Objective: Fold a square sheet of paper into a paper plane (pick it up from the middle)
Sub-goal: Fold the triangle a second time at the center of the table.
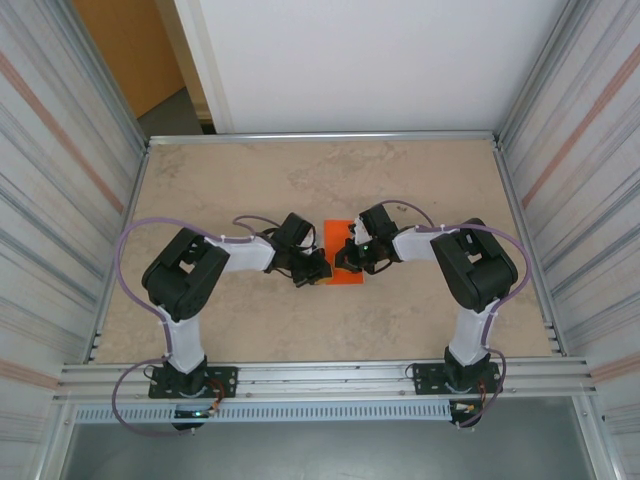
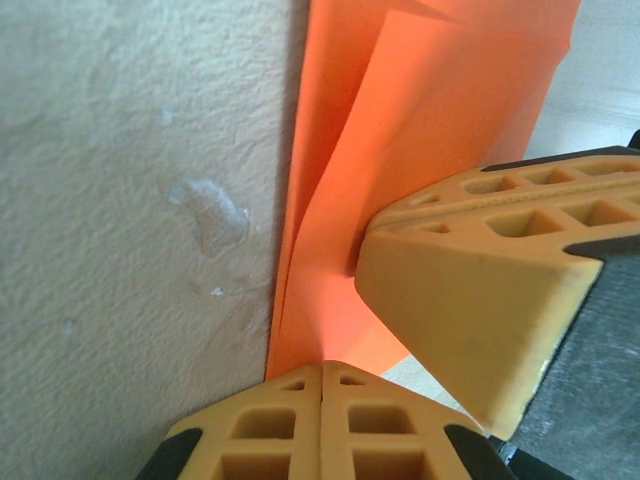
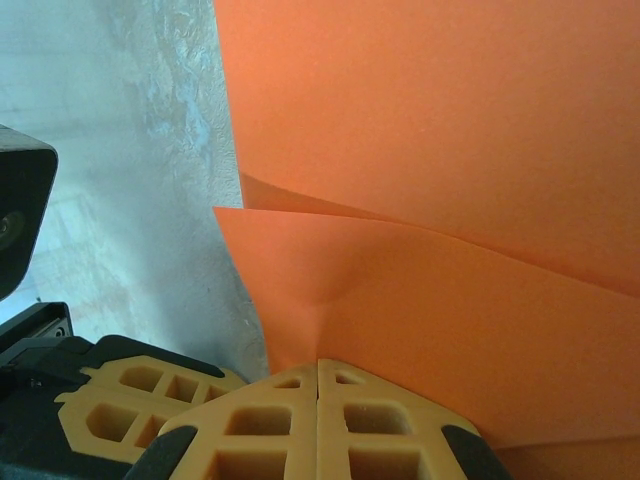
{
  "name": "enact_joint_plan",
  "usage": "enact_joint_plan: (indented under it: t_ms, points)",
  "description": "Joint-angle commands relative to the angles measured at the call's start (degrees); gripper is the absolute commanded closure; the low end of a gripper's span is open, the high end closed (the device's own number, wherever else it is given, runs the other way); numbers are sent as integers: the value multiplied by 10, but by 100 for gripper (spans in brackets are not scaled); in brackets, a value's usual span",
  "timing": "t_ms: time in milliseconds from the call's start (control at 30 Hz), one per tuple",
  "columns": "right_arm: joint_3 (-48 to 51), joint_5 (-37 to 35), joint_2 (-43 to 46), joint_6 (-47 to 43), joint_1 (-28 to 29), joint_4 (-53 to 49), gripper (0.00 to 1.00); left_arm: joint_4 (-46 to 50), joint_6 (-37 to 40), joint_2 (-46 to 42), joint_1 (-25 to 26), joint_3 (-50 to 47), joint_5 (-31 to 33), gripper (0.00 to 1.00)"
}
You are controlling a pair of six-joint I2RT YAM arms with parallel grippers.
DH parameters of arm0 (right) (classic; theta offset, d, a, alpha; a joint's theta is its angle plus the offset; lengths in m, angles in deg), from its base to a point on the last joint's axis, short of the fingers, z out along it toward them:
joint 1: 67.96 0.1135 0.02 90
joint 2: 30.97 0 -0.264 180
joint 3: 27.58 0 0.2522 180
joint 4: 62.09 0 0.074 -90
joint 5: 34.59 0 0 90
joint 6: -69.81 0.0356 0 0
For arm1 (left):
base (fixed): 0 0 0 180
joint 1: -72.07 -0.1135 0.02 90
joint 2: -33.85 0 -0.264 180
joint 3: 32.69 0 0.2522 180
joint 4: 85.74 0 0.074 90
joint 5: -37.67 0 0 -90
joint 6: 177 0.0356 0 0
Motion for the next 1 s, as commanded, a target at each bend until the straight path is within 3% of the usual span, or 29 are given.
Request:
enact_joint_plan:
  t_ms: [0, 300, 700, 967]
  points:
    - [12, -5, 9, 7, -3, 1, 100, 31, 2, 0, -5, -13, 13, 100]
    - [32, -16, 12, 1, 15, 16, 100, 24, -7, 4, -4, -23, 13, 100]
    - [6, -23, -19, -9, -113, -8, 100, 27, -21, 7, -4, -53, 9, 100]
    - [-22, -44, 41, -17, -134, -69, 97, 23, -5, -22, -3, 6, -5, 99]
